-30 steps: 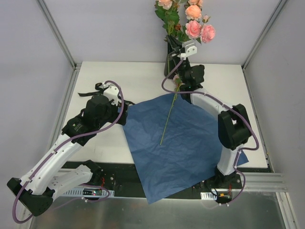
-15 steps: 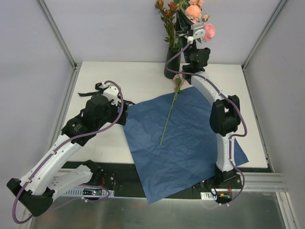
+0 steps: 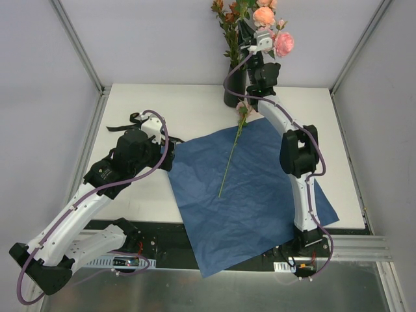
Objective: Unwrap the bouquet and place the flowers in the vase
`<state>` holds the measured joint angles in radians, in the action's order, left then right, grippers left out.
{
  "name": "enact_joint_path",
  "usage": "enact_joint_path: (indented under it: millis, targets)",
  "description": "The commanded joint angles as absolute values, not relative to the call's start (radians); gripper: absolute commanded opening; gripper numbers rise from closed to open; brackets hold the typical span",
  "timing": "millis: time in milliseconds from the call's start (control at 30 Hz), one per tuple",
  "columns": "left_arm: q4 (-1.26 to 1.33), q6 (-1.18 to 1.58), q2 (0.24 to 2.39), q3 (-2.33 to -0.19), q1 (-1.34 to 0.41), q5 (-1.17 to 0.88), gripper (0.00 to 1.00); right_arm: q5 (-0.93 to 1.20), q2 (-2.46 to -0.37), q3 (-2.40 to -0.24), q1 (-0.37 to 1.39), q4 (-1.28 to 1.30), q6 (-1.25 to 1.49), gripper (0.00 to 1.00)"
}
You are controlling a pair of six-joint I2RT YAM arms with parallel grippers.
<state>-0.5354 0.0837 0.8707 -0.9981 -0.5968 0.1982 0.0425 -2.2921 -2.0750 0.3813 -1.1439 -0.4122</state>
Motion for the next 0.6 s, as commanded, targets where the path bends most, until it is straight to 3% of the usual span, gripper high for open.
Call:
enact_joint_path:
  millis: [0,200,567]
  targets:
    - [-0.508,0.071,0.856,-1.012,-0.606,0.195,0.99,0.043,-2.284,-2.105,0.374,-1.174,-0.419,0.0]
    - [-0.508,0.071,0.853,-1.011,-0.606,0.199,0.99,0.006,-2.272,-2.065,0.37,-1.158,-0.417,0.09]
    - [-0.508,0.069,0.845,-1.009,-0.606,0.212,0.99,-0.104,-2.151,-1.913,0.396,-1.109,-0.396,0.37]
